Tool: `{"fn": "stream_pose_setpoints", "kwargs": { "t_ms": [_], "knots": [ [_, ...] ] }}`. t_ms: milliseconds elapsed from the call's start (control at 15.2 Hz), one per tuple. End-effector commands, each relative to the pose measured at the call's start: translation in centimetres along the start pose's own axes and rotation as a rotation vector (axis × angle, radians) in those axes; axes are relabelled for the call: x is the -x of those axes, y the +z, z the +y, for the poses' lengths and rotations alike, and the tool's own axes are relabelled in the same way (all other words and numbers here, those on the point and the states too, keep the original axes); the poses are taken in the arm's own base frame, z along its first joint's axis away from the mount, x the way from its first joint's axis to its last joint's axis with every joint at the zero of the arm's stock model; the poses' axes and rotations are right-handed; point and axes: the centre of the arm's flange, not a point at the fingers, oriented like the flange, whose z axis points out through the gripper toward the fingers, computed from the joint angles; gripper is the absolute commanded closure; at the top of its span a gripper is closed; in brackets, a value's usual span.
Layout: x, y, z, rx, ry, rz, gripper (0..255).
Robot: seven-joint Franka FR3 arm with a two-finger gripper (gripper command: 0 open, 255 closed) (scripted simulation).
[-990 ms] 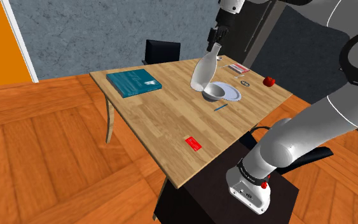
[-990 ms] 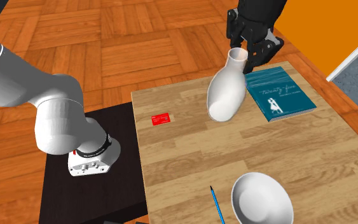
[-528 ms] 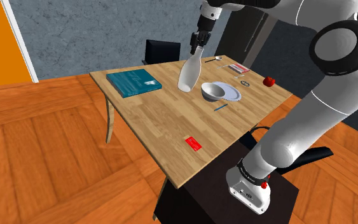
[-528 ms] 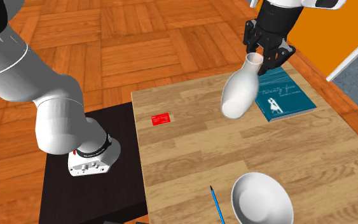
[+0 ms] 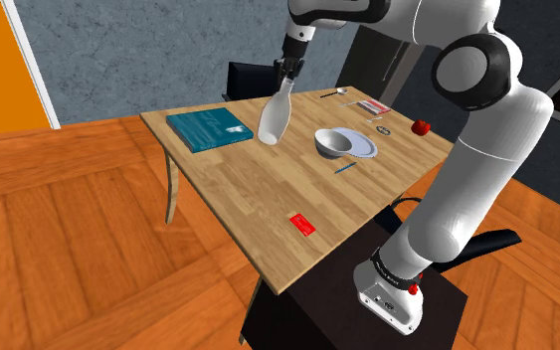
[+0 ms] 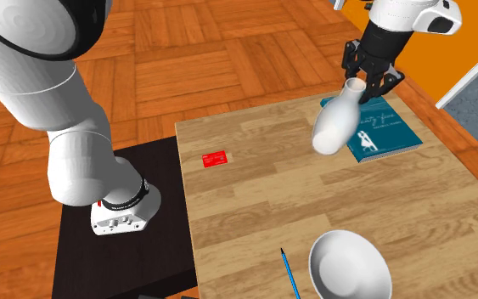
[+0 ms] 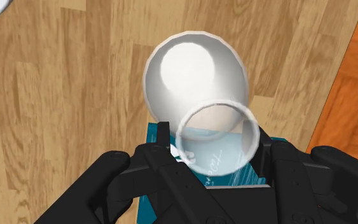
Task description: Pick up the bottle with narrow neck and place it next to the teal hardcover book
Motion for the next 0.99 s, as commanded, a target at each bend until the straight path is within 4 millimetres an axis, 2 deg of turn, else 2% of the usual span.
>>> {"fn": "stream_pose_setpoints", "kwargs": {
  "t_ms": [0,924],
  "knots": [
    [-0.2,1.2,-0.2,0.0,0.001,0.002,255],
    [0.2,8.7,-0.2,0.0,0.001,0.002,255]
  ]
}}
